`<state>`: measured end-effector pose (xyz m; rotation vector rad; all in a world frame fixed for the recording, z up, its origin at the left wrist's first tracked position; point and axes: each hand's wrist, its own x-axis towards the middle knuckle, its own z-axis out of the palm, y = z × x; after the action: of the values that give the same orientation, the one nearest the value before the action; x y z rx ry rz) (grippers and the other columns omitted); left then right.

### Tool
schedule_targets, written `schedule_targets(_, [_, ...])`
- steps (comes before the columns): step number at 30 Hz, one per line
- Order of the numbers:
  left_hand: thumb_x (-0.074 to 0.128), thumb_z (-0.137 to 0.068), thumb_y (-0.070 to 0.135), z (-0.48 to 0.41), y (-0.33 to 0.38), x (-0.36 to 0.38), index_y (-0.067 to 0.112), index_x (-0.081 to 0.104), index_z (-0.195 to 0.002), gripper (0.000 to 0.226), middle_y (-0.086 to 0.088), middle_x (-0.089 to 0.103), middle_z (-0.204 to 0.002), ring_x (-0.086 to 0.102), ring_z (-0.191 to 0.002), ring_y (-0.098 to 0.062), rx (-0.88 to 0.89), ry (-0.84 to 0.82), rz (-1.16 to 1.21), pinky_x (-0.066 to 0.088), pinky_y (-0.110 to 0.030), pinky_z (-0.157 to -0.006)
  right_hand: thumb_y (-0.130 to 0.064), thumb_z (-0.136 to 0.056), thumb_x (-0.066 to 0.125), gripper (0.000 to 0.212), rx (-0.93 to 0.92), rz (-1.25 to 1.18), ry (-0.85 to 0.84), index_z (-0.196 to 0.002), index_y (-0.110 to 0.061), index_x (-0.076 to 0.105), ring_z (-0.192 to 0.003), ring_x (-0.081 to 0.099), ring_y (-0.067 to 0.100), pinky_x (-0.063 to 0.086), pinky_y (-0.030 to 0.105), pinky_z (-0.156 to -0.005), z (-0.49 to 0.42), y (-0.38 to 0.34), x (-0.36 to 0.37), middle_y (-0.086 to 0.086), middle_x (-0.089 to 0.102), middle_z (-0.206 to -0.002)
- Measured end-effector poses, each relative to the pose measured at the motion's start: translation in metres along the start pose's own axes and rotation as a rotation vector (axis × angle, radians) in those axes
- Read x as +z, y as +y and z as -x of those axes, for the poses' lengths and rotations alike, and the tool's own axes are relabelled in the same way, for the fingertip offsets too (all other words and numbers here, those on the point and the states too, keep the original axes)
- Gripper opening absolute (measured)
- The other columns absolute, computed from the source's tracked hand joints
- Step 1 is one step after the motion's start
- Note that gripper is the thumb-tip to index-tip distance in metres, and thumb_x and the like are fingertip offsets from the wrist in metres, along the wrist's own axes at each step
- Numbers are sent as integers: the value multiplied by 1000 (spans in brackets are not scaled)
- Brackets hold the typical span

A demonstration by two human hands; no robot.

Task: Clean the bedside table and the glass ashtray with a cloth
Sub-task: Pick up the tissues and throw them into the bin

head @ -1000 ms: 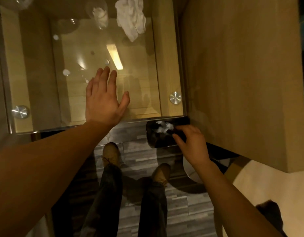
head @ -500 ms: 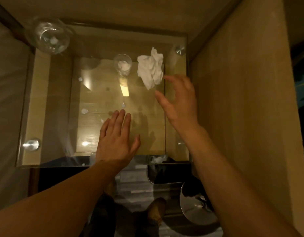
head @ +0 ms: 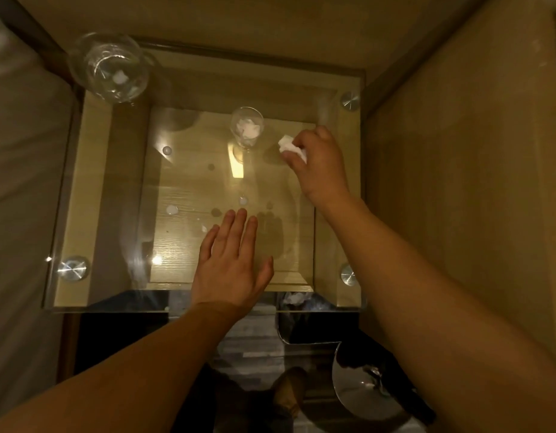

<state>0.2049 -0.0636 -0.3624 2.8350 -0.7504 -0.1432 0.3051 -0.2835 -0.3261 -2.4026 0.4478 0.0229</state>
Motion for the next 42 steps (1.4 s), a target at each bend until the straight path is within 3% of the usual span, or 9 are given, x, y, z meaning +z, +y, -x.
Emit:
schedule_targets(3, [45,-100,52,0,-1,0,4,42,-156,74,-19,38,-165,30,-156,-32,-4,2,8,22,-50,-126,-23,-97,70,20,18,-61,81,-102,-4,69,-98,55,19,34,14,-71,39,0,-12,3,53,-106])
schedule_targets(7, [39,-102,54,-2,-2,-1,4,39,-157,75,-19,35,-167,27,-157,-32,6,-8,16,18,-49,-128,-26,-96,71,16,79,-137,167,-100,-11,70,-97,57,15,37,5,-78,120,7,-28,-4,53,-107])
schedule_targets(12, [36,-103,55,-2,-1,-3,5,37,-158,75,-19,32,-168,25,-158,-32,8,-6,7,12,-44,-127,-30,-97,69,18,210,-99,167,-107,-15,72,-105,56,14,41,12,-84,238,32,-33,-11,50,-114])
schedule_targets(15, [39,-102,54,0,0,-3,5,38,-157,73,-20,35,-166,26,-157,-32,8,24,8,12,-43,-126,-28,-96,69,24,284,-38,214,-110,-9,73,-109,57,23,46,28,-88,295,52,-26,3,58,-119])
schedule_targets(19, [42,-102,52,2,0,1,6,39,-157,72,-18,35,-166,26,-157,-31,9,60,29,14,-45,-126,-16,-91,76,24,375,84,167,-111,-1,74,-108,63,32,45,33,-90,337,85,0,19,65,-117])
schedule_targets(27, [42,-102,54,3,-2,9,8,39,-156,71,-16,36,-166,26,-157,-30,17,104,28,17,-46,-125,-32,-95,71,59,468,130,-400,-150,-23,52,-144,45,31,42,43,-114,324,142,47,8,45,-159])
schedule_targets(32, [43,-103,53,5,-1,7,8,39,-156,70,-17,35,-166,25,-157,-30,12,91,34,16,-44,-126,-27,-98,69,39,490,24,-316,-134,-15,66,-118,67,26,54,35,-96,312,134,13,11,69,-132])
schedule_targets(36, [44,-101,52,7,1,4,5,41,-156,72,-18,36,-166,26,-157,-31,8,67,53,15,-45,-126,-38,-99,64,18,361,-32,-175,-112,-27,71,-98,67,2,53,15,-79,300,88,-35,-13,70,-102])
schedule_targets(42, [41,-101,53,5,2,1,5,42,-156,73,-18,38,-165,29,-156,-32,6,34,34,20,-48,-127,-40,-95,65,20,126,-142,17,-114,-35,65,-100,60,-9,45,4,-82,215,4,-68,-23,63,-102])
